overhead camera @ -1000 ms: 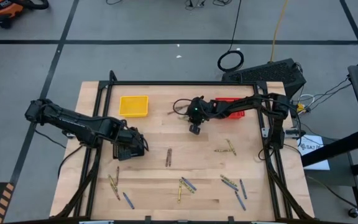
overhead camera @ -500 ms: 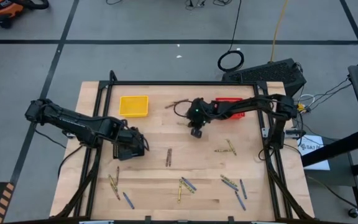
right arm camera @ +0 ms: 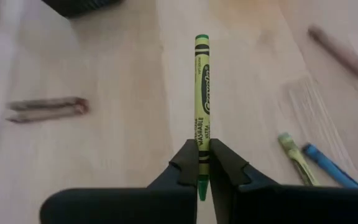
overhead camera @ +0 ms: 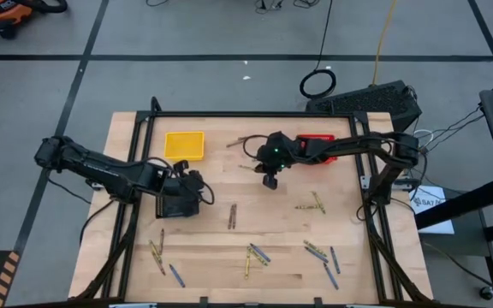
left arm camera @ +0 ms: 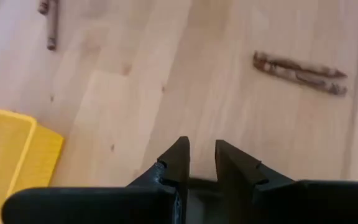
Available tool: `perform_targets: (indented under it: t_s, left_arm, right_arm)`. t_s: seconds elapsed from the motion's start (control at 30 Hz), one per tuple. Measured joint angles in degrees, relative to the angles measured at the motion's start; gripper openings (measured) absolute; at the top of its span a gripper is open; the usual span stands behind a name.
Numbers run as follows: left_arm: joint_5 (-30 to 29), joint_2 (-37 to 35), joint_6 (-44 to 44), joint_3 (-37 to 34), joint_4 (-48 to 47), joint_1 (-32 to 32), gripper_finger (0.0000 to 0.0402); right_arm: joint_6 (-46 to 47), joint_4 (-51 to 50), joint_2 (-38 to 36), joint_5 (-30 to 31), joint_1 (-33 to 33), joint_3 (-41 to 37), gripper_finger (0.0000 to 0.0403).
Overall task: Sort crayons
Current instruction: Put the green crayon into the yellow bin
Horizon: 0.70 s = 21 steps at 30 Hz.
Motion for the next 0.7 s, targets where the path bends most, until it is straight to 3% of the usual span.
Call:
perform_targets:
  t_s: [0.2,0.57,0.7]
  left_arm:
    - [-4.54,0.0,0.03,-5.08,12.83,0.02,0.0077]
    - [-4.8,0.0,7.42,-13.91,47.19,0.02,0.0077]
    - [-4.78,-0.02,8.98,-14.73,51.51,0.5,0.0077]
  right_arm:
    - [-0.07,1.09,-3.95,0.02,1.69,0.02,0.0]
    - [-0.01,7.1,-7.52,-2.05,3.77,0.11,0.0]
    - [0.37,10.15,-7.64,-4.28,4.41,0.11,0.0]
